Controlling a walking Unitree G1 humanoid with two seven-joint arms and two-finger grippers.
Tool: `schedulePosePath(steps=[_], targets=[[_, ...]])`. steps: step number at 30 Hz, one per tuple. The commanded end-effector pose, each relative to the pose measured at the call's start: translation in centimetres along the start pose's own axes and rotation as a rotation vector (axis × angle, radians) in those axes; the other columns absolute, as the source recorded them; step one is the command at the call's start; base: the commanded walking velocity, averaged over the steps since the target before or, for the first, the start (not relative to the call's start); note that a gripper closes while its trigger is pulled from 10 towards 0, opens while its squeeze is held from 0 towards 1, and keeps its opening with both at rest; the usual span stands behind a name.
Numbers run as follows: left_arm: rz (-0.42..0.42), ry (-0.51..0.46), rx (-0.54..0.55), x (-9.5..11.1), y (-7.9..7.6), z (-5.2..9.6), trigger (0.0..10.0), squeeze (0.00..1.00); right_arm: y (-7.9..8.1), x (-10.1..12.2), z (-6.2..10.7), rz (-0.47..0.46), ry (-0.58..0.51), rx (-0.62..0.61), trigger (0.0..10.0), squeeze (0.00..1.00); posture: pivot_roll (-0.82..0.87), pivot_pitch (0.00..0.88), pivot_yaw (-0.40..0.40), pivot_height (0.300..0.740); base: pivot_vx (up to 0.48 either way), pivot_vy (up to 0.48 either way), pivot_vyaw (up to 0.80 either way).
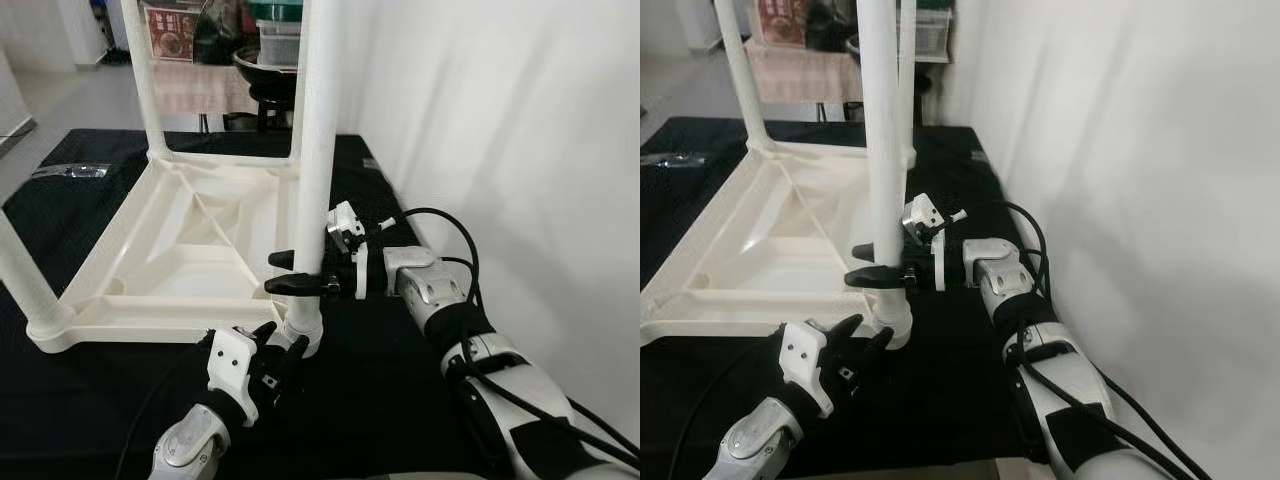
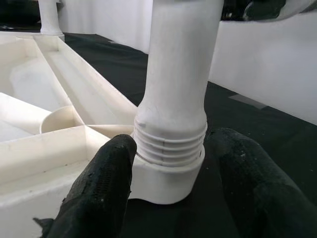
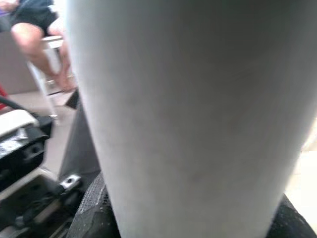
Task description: Building children table
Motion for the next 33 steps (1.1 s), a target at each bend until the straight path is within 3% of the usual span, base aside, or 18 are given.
schedulePosePath(steps=[1,2,3,5,6,8,10,16,17,19,20,21,22,26,30,31,32,33], targets=[[0.030,0.000,-0.004,0.0,-0.3,0.1,10.0,0.00,-0.5,0.0,0.5,0.002,-0.067,-0.121,0.0,0.00,0.03,0.000,-0.099,0.740,0.000,0.000,0.00],[0.031,-0.001,-0.003,0.0,-0.3,0.1,10.0,0.00,-0.5,-0.4,0.4,-0.008,-0.083,-0.173,0.0,0.00,0.03,0.000,-0.099,0.740,0.000,0.000,0.00],[0.031,-0.003,-0.001,0.1,-0.2,0.3,10.0,0.00,-1.5,-2.5,0.3,-0.032,-0.079,-0.514,0.0,0.00,0.02,0.000,-0.091,0.740,0.000,0.000,0.00],[0.033,-0.004,-0.001,0.2,-0.1,0.3,10.0,0.00,-1.5,-4.8,0.9,-0.083,-0.074,-0.792,0.0,0.00,0.01,0.000,-0.088,0.740,0.000,0.000,0.00],[0.033,-0.004,-0.001,0.2,-0.1,0.3,10.0,0.00,-1.5,-4.8,0.9,-0.083,-0.074,-0.792,0.0,0.00,0.01,0.000,-0.088,0.740,0.000,0.000,0.00],[0.037,-0.004,-0.007,0.2,-0.1,0.3,10.0,0.00,0.7,-6.3,0.1,-0.120,-0.091,-0.795,0.0,0.00,0.00,0.000,-0.076,0.740,0.000,0.000,0.00],[0.038,-0.004,-0.009,0.2,0.0,0.2,10.0,0.00,1.3,-6.6,-0.4,-0.110,-0.091,-0.773,0.0,0.00,-0.01,0.000,-0.063,0.740,0.000,0.000,0.00],[0.040,-0.002,-0.017,0.1,0.0,-0.1,10.0,0.00,0.7,-6.4,-1.3,-0.070,-0.065,-0.745,0.0,0.00,0.01,0.000,-0.085,0.740,0.000,0.000,0.00],[0.039,-0.003,-0.015,0.1,0.0,-0.2,10.0,0.00,0.3,-6.0,-1.4,-0.070,-0.067,-0.748,6.8,0.00,0.01,0.000,-0.086,0.740,0.000,0.000,0.00],[0.036,-0.005,-0.008,0.1,0.1,-0.2,10.0,0.00,-0.1,-5.5,-1.4,-0.069,-0.068,-0.757,6.8,0.00,0.01,0.000,-0.085,0.740,0.000,0.000,0.00],[0.034,-0.006,-0.002,0.1,0.1,-0.3,10.0,0.00,0.0,-4.5,-1.7,-0.069,-0.088,-0.692,10.0,0.25,0.01,0.000,-0.089,0.740,0.000,0.000,0.00],[0.034,-0.006,-0.002,0.1,0.1,-0.3,10.0,0.00,0.0,-4.5,-1.7,-0.069,-0.088,-0.692,10.0,0.25,0.01,0.000,-0.089,0.740,0.000,0.000,0.00],[0.034,-0.006,0.001,0.1,0.2,-0.3,10.0,0.00,0.3,-3.6,-2.1,-0.065,-0.100,-0.581,10.0,1.00,0.02,0.000,-0.094,0.740,0.000,0.000,0.00],[0.038,-0.007,0.001,0.1,0.2,-0.5,10.0,0.00,1.2,-1.1,-1.9,-0.032,-0.134,-0.335,10.0,1.00,0.02,0.000,-0.095,0.740,0.000,0.000,0.00],[0.040,-0.006,-0.002,0.1,0.2,-0.6,10.0,0.00,1.4,-0.6,-1.4,0.002,-0.099,-0.214,10.0,1.00,0.03,0.000,-0.103,0.740,0.000,0.000,0.00],[0.041,-0.006,-0.003,0.1,0.2,-0.6,10.0,0.00,1.5,-0.3,-1.2,0.021,-0.077,-0.139,10.0,0.71,0.03,0.000,-0.104,0.740,0.000,0.000,0.00],[0.041,-0.005,-0.003,0.0,0.2,-0.6,10.0,0.00,1.5,-0.1,-0.9,0.022,-0.045,-0.070,10.0,0.00,0.03,0.000,-0.104,0.740,0.000,0.000,0.00],[0.041,-0.005,-0.003,0.0,0.2,-0.7,10.0,0.00,1.5,0.1,-0.7,0.022,-0.019,-0.017,10.0,0.00,0.03,0.000,-0.104,0.740,0.000,0.000,0.00]])
Point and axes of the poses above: a point about 5 cm out from each wrist's last joint towards the gripper, its own z axis pointing back from the gripper into the wrist, its own x axis along the axis of the wrist's last joint, y = z × x, the point moved 2 cm from there along -z, pointing out of the wrist towards the gripper, and after that the axes turned 12 degrees about -z, right-handed, at the moved point
